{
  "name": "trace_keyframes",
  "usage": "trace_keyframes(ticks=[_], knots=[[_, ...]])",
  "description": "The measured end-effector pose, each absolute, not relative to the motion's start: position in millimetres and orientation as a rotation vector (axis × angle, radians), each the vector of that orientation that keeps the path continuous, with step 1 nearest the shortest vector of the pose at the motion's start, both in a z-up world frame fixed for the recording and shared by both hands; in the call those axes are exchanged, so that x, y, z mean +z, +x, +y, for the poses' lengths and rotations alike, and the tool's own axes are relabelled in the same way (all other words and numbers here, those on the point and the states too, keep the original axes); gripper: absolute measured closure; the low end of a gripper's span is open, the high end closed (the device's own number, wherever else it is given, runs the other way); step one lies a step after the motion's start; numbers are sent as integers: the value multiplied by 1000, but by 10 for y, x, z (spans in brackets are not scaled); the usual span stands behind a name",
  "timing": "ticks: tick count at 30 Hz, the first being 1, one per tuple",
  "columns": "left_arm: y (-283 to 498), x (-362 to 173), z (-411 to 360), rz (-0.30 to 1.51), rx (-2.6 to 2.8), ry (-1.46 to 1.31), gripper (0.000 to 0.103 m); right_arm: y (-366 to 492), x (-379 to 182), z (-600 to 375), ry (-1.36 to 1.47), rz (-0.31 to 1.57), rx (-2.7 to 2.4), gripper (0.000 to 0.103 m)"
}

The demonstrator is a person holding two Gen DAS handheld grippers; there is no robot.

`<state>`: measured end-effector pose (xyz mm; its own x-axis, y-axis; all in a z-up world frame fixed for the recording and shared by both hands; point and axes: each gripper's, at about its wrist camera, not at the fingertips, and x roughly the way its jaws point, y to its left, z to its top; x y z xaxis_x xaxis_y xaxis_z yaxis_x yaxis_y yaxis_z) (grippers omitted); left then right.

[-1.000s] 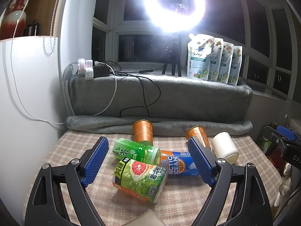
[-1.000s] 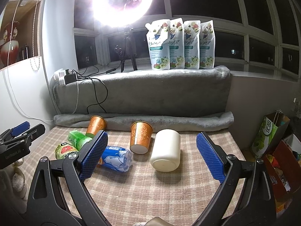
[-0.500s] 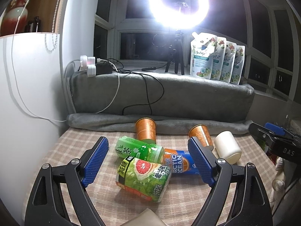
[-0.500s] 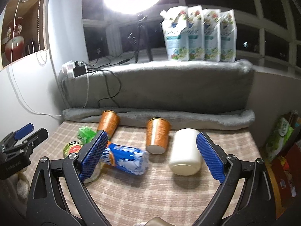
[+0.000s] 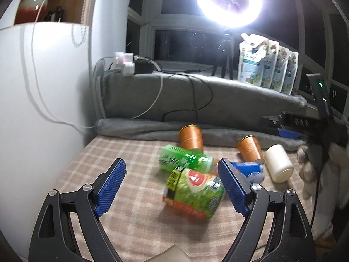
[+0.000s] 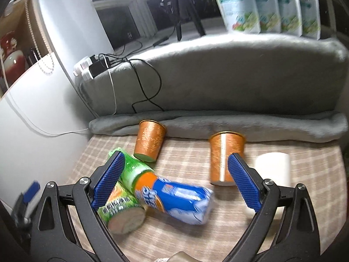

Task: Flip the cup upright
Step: 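Reach the right gripper to the lying orange cup and close on it, then lift the orange cup with the right gripper and rotate it rim-up onto the table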

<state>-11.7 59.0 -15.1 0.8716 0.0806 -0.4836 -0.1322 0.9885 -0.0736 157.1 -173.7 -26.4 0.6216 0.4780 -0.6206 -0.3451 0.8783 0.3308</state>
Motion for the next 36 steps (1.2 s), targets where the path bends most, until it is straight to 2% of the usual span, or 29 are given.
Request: trace_keyframes(ticks=[10,14,26,32,36], knots=[[-248,-233,954,530,191,-149,16,2264,-547,-1096,224,993,564,6],[-267,-246,1078,534,218,-171,16,2520,-766,-831,259,1096,569,14],[-262,-277,1292,535,255,-196,16,2876,-1130,-304,221,1210,557,19],[-251,-291,1324,534,265,-200,17,2970,-1281,-135,185,1247,549,28],[-248,-298,1339,531,270,-199,17,2993,-1347,-66,181,1275,556,38]])
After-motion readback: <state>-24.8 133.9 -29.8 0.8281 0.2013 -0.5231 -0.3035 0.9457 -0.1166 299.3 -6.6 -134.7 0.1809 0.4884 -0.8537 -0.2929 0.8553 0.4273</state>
